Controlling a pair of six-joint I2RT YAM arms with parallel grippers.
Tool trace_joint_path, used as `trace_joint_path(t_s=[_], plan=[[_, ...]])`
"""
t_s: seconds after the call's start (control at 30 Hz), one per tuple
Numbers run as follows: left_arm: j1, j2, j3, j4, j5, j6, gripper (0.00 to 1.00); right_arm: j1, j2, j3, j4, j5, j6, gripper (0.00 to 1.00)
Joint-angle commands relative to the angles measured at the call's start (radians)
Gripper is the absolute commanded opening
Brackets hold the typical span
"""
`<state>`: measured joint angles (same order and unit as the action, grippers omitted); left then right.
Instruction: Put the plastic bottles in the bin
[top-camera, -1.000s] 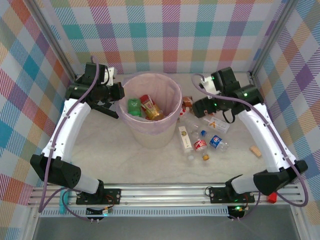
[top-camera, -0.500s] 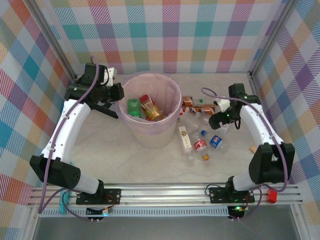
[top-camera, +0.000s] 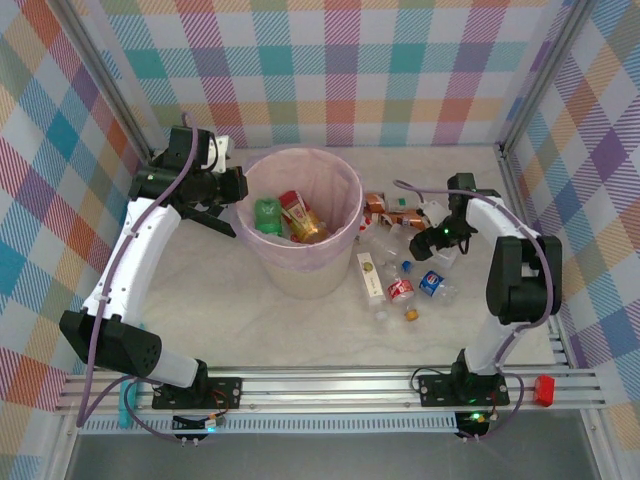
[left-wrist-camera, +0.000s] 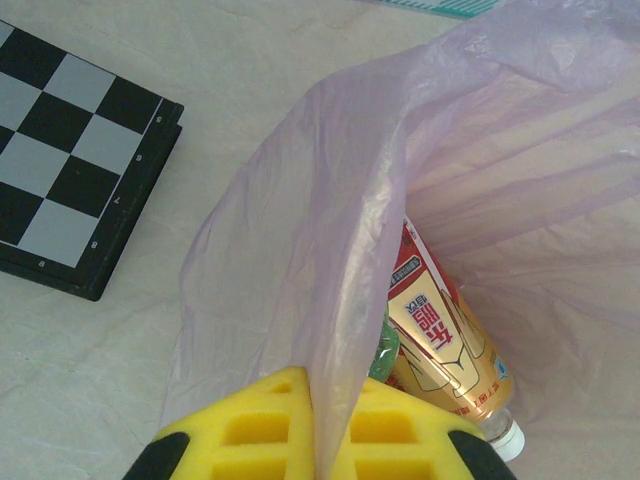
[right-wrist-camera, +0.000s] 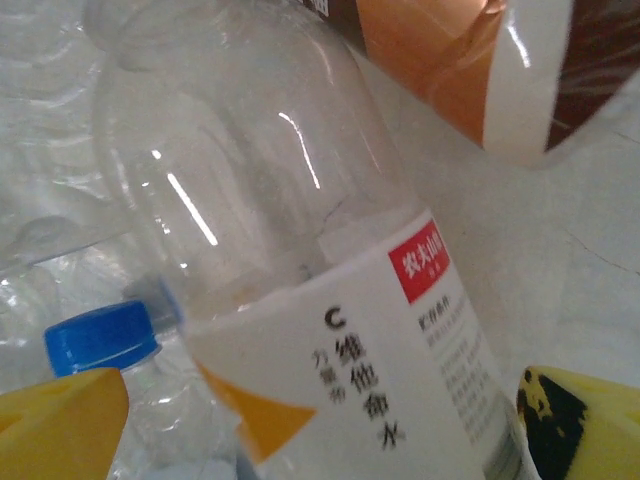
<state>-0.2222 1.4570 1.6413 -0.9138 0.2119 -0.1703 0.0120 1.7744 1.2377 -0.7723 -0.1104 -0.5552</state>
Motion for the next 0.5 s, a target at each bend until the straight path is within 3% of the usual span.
trace_joint_path(t_s=[0.0,0.23,0.47], plan=[[-0.012,0.013,0.032,-0.034,0.047,-0.015,0.00,-0.007,0.031,0.031,0.032,-0.053,-0.012,0.99],[-0.012,0.021,0.035,-0.031,0.047,-0.015,0.00,-0.007,0.064,0.029,0.059,-0.075,-0.003,0.98],[-0.012,0.026,0.049,-0.039,0.044,-0.017,0.00,-0.008,0.008,0.044,-0.003,-0.074,0.009,0.78]])
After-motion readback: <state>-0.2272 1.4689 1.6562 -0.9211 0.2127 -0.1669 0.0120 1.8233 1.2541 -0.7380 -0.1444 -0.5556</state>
